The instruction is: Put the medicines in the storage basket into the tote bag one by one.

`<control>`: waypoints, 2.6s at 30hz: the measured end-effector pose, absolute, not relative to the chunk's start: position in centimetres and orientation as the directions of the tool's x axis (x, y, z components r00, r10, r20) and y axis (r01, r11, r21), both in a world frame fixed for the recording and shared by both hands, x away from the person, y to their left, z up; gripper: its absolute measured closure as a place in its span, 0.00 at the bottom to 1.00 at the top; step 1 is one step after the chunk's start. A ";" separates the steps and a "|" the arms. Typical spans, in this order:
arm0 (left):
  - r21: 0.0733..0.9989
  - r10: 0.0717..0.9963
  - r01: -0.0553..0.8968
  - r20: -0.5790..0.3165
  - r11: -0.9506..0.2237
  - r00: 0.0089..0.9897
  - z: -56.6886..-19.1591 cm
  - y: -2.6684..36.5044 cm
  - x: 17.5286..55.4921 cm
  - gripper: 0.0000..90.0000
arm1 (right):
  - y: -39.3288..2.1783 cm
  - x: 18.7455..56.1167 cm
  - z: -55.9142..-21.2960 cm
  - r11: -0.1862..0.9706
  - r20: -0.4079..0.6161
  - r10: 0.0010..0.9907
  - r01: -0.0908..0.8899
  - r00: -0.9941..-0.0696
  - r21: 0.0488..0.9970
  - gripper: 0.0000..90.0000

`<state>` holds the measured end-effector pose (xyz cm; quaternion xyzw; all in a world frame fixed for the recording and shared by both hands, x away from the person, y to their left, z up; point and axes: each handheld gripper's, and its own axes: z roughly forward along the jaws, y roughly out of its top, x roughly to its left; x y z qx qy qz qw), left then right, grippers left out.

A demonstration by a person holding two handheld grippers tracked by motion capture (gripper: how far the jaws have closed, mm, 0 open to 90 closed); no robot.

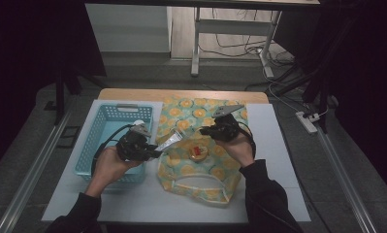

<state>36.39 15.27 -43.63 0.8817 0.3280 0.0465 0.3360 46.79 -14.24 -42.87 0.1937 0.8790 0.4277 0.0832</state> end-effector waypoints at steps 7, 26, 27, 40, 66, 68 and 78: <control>0.608 0.576 0.537 -0.156 -0.585 0.803 -44.2 12.9 37.0 0.82 | -14.2 46.7 -42.7 0.557 0.017 0.411 0.266 -0.912 0.787 1.00; 0.551 0.550 0.526 -0.139 -0.647 0.823 -46.5 7.8 39.4 0.82 | -14.2 46.5 -42.4 0.550 0.011 0.407 0.255 -0.913 0.795 1.00; 0.550 0.554 0.531 -0.142 -0.645 0.820 -46.7 7.6 39.5 0.82 | -14.2 46.5 -42.4 0.550 0.011 0.407 0.255 -0.913 0.795 1.00; 0.545 0.595 0.548 -0.108 -0.635 0.796 -47.8 5.9 41.8 0.82 | -14.0 46.4 -42.4 0.550 0.011 0.403 0.252 -0.915 0.796 1.00; 0.514 0.669 0.579 -0.012 -0.633 0.743 -49.1 4.7 44.2 0.81 | -14.0 46.6 -42.9 0.555 0.015 0.415 0.267 -0.910 0.788 1.00; 0.516 0.665 0.568 0.004 -0.641 0.747 -49.1 4.6 44.1 0.80 | -14.0 46.6 -42.9 0.554 0.016 0.416 0.267 -0.909 0.789 1.00; 0.549 0.669 0.562 -0.007 -0.619 0.744 -48.3 5.2 43.6 0.64 | -13.9 46.6 -42.9 0.554 0.015 0.416 0.267 -0.909 0.789 1.00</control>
